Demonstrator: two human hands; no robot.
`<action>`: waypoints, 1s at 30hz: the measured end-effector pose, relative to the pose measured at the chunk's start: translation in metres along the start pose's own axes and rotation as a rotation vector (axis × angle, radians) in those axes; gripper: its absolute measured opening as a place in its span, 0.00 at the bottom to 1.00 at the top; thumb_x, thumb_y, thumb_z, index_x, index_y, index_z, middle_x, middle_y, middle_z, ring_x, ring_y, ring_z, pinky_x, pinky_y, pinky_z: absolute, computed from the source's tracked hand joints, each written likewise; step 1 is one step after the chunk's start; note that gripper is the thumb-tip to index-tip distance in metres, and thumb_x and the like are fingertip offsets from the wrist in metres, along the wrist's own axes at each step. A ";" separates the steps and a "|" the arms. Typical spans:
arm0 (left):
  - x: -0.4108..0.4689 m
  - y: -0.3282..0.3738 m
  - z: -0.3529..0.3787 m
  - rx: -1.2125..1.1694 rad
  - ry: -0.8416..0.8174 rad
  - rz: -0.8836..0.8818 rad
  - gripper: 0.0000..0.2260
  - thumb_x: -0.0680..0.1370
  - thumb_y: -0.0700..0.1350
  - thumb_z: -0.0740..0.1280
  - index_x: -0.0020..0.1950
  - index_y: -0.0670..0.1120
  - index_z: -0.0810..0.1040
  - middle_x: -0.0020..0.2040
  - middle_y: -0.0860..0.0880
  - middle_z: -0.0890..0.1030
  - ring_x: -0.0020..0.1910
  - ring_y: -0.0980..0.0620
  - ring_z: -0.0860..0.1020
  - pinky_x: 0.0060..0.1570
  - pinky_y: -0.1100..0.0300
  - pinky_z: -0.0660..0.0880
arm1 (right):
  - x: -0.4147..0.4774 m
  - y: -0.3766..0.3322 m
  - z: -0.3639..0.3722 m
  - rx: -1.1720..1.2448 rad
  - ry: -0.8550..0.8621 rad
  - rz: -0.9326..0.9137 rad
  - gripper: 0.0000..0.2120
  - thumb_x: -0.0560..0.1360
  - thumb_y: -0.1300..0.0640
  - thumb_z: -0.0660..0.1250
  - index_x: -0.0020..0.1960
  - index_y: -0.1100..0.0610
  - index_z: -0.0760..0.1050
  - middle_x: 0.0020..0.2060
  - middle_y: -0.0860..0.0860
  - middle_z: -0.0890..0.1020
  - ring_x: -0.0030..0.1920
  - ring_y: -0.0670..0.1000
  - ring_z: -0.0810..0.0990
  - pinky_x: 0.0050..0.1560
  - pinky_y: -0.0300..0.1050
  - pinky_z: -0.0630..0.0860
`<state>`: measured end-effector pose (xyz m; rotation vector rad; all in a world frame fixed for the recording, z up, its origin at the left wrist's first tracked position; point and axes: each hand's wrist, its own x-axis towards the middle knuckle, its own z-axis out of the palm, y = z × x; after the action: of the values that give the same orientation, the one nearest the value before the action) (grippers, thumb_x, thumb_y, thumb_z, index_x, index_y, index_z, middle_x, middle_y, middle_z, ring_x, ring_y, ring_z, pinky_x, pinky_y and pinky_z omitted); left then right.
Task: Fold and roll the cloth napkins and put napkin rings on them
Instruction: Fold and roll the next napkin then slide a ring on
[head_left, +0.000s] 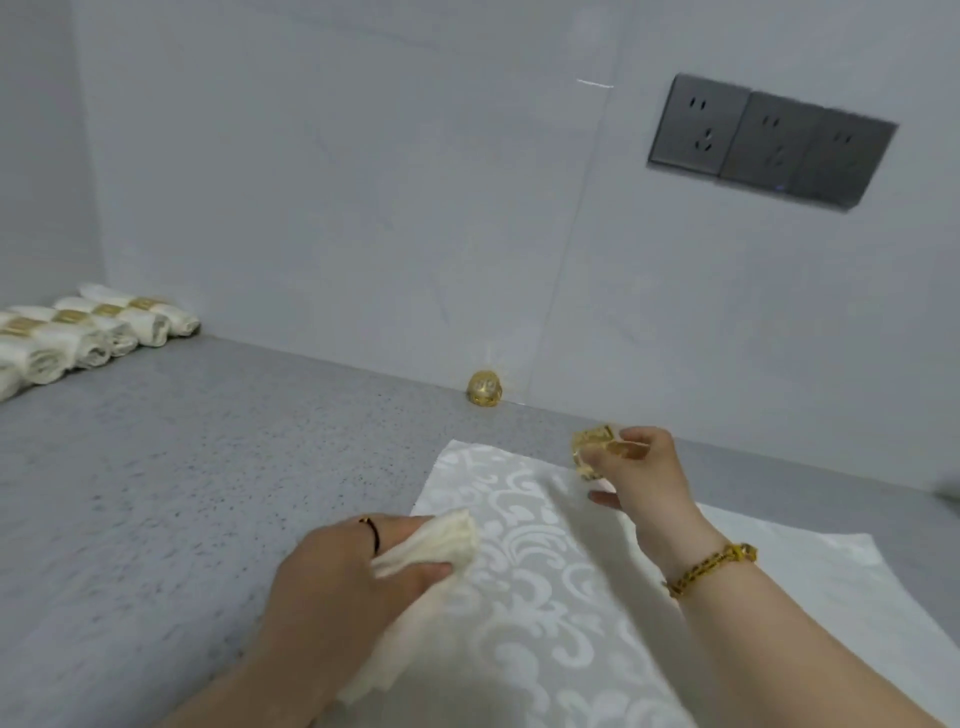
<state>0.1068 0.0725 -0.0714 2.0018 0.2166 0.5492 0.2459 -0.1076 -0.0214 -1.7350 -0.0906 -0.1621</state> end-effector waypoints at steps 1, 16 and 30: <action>-0.002 0.002 0.000 -0.015 0.013 0.031 0.15 0.66 0.50 0.75 0.31 0.68 0.72 0.28 0.70 0.76 0.35 0.66 0.75 0.34 0.72 0.67 | -0.025 -0.005 -0.007 0.083 -0.078 0.062 0.19 0.71 0.67 0.68 0.55 0.56 0.63 0.46 0.55 0.72 0.40 0.50 0.75 0.39 0.45 0.76; -0.041 0.064 0.028 0.172 -0.008 0.289 0.17 0.62 0.64 0.68 0.48 0.61 0.81 0.46 0.57 0.83 0.49 0.58 0.79 0.46 0.71 0.68 | -0.156 0.022 -0.040 0.698 -0.247 0.165 0.49 0.34 0.47 0.83 0.51 0.62 0.73 0.41 0.55 0.84 0.39 0.50 0.83 0.41 0.40 0.81; -0.048 0.049 0.052 0.015 -0.146 0.185 0.16 0.66 0.44 0.75 0.32 0.65 0.75 0.30 0.69 0.78 0.37 0.69 0.77 0.36 0.77 0.69 | -0.141 0.021 -0.053 0.219 -0.331 -0.045 0.18 0.68 0.70 0.70 0.49 0.51 0.69 0.47 0.48 0.77 0.40 0.41 0.79 0.45 0.31 0.75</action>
<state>0.0845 -0.0106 -0.0625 2.0792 -0.0545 0.5159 0.1065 -0.1594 -0.0557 -1.5279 -0.3766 0.1013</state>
